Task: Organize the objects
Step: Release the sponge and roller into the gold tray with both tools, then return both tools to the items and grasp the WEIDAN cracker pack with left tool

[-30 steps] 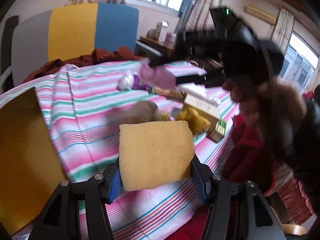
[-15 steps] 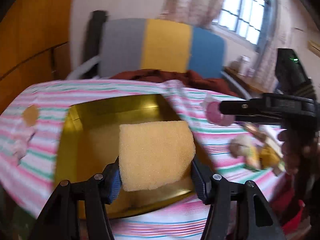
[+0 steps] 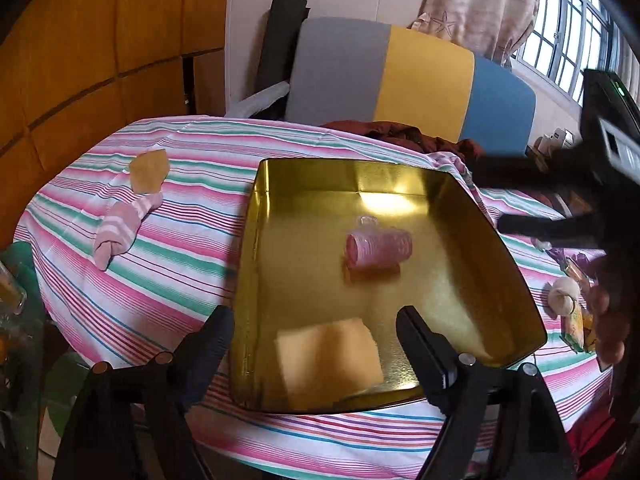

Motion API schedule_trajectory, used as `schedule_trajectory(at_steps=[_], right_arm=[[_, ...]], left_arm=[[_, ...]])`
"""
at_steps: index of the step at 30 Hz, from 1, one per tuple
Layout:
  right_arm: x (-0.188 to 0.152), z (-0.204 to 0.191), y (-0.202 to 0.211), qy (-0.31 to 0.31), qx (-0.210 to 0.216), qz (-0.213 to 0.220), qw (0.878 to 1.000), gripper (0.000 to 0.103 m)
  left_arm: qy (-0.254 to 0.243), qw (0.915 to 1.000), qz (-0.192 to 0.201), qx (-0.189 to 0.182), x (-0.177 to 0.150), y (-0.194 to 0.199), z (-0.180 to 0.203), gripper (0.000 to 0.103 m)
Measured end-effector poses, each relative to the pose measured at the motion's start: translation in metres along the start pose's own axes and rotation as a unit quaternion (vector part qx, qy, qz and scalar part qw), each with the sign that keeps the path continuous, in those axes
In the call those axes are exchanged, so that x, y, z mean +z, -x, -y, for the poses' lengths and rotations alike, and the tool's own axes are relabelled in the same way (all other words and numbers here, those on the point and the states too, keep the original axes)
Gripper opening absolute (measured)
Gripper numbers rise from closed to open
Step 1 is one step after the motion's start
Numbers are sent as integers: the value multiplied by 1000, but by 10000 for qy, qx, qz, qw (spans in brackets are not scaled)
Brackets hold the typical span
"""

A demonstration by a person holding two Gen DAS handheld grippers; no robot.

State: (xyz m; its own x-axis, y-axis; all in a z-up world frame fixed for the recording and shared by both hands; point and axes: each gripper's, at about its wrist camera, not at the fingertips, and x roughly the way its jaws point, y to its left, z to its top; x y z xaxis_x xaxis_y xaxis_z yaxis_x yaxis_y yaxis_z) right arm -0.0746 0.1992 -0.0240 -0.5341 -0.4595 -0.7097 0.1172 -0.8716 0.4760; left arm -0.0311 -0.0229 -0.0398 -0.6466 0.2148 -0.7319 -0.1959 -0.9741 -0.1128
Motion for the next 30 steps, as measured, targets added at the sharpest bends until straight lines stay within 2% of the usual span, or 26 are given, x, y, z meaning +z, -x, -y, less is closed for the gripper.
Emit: schedule_trajectory(at_steps=[2, 3, 9, 21, 25, 30], right_arm=[[-3, 1, 2, -4, -48, 12, 10000, 103], [-10, 5, 7, 15, -232, 24, 9997, 103], [-26, 7, 22, 236, -616, 178, 9977, 103], [-52, -7, 46, 926, -1482, 626, 9826, 103], [-57, -4, 54, 934, -1628, 708, 9797, 103], [-64, 16, 68, 645, -1709, 740, 9804, 103]], left_arm=[[137, 9999, 60, 61, 1, 3, -4, 85], [156, 9998, 71, 72, 2, 4, -5, 85], [109, 9992, 302, 227, 12, 19, -2, 85], [-73, 9985, 528, 131, 13, 39, 22, 85], [-170, 9986, 497, 96, 12, 39, 29, 85], [-320, 9984, 455, -21, 10, 38, 42, 85]])
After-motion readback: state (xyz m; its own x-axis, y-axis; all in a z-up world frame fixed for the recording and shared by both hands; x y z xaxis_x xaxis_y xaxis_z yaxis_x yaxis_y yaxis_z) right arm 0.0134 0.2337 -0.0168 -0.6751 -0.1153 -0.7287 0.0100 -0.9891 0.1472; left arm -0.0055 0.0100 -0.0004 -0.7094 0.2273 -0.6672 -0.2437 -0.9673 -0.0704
